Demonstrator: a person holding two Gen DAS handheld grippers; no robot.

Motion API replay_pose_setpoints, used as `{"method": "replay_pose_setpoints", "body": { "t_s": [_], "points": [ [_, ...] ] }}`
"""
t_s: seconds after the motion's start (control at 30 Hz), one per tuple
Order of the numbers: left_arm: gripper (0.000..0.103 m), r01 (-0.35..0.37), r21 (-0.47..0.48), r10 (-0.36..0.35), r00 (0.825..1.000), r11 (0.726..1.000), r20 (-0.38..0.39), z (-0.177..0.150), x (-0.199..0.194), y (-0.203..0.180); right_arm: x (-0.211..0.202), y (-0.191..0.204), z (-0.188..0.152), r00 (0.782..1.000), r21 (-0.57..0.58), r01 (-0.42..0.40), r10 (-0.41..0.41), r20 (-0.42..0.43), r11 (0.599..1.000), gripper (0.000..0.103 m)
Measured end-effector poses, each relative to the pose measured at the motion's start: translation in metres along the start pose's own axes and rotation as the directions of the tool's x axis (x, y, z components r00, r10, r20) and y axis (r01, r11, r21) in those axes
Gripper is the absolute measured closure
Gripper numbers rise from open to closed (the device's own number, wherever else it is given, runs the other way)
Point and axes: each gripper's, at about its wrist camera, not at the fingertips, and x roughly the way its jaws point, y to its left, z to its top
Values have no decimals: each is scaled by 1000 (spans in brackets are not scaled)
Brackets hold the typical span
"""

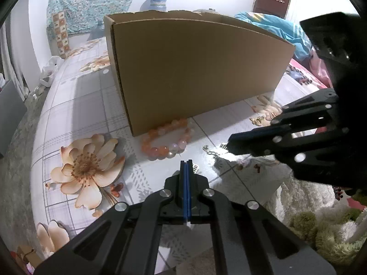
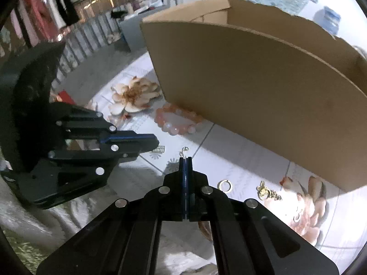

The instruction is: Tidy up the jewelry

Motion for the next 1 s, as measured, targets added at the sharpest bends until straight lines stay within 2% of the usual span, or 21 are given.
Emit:
{"method": "replay_pose_setpoints", "body": {
  "t_s": [0.37, 0.57, 0.77, 0.9, 0.93, 1.0],
  "points": [
    [103, 27, -15, -26, 998, 1000, 54, 6, -24, 0, -51, -18, 8, 990, 97, -61, 48, 129, 993, 103],
    [103, 85, -40, -80, 990, 996, 113, 23, -57, 3, -83, -29, 23, 967, 110, -131, 103, 234, 985, 103],
    [103, 162, -11, -156, 963, 987, 221, 69, -105, 4, -120, -48, 56, 927, 97, -205, 162, 338, 974, 103],
    [103, 182, 1, -175, 947, 983, 269, 107, -116, 10, -133, -69, 81, 908, 90, -238, 188, 373, 967, 103],
    [103, 184, -2, -177, 948, 983, 264, 119, -112, 11, -132, -78, 89, 906, 89, -243, 193, 376, 966, 103],
    [103, 154, -2, -149, 960, 988, 238, 137, -96, 12, -126, -87, 98, 920, 97, -212, 165, 356, 972, 103]
  ]
}}
